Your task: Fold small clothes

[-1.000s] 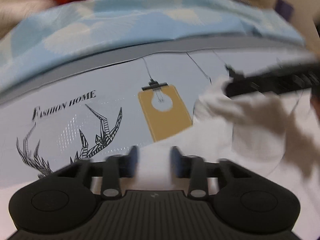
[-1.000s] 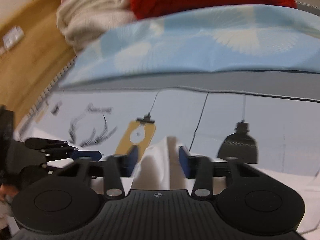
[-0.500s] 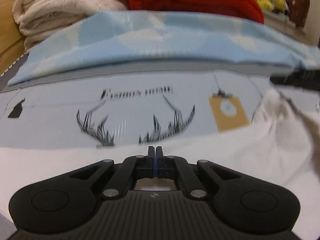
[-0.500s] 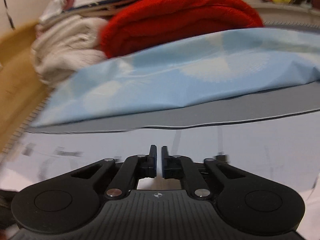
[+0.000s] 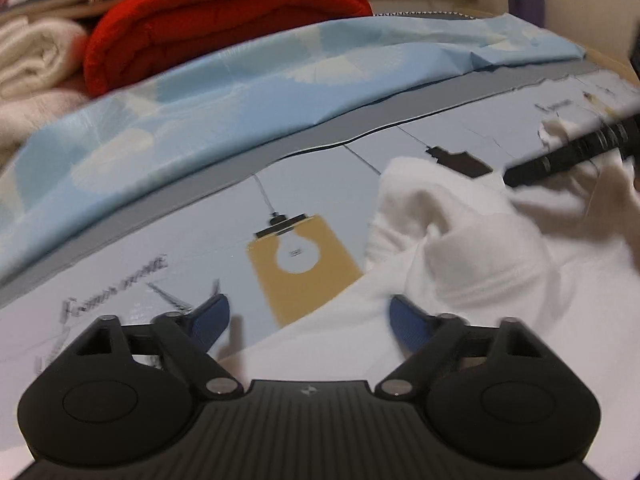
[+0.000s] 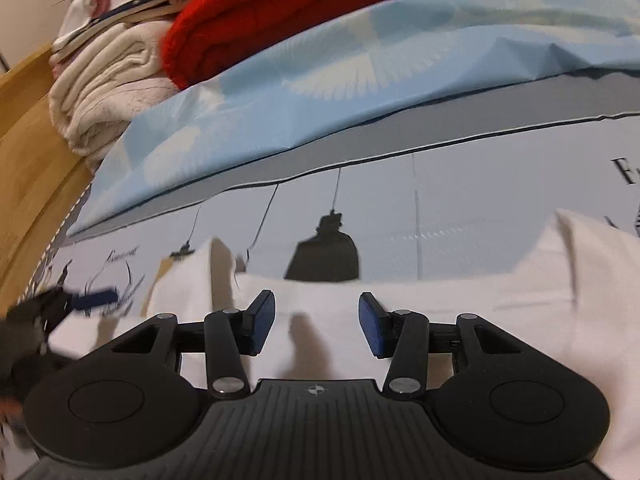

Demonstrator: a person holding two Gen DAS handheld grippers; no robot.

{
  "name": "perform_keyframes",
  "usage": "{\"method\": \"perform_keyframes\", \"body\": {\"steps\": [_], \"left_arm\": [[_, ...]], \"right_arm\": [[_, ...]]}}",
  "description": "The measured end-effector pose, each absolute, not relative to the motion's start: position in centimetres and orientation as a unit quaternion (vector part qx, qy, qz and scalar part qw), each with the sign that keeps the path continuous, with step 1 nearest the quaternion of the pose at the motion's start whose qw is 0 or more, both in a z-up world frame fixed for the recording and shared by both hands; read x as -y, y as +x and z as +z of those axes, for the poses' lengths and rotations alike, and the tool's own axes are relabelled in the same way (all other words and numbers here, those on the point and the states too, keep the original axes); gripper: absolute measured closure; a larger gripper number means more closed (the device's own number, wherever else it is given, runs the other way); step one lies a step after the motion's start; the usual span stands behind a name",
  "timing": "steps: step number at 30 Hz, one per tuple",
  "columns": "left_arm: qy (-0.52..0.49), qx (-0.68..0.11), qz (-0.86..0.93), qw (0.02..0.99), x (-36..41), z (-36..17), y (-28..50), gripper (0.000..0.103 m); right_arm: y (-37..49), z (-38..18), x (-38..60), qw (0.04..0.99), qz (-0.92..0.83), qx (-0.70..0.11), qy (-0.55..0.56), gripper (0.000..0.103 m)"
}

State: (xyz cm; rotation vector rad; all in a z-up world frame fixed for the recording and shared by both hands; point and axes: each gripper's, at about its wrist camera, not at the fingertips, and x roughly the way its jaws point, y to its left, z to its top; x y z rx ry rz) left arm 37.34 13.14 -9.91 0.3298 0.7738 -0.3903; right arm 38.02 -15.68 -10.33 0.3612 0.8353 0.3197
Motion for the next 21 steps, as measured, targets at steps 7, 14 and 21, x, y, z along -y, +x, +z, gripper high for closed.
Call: {"method": "perform_keyframes", "body": {"steps": [7,14,21], "left_arm": [[0.201,-0.346,-0.238,0.885,-12.5,-8.3,33.6,0.103],[0.185,-0.355,-0.14,0.906,-16.7,-8.2,35.6,0.102],[0.193,-0.304,-0.121,0.925,-12.6,-7.7,34.4,0.049]], "right_arm": [[38.6,-10.3,15.8,0.892,0.162,-0.393,0.153,0.054],[37.6,-10.9,16.0,0.899,0.164,-0.383,0.138,0.054],[37.1,-6.7,19.3,0.924,0.126,-0.319,0.169,0.054]]}}
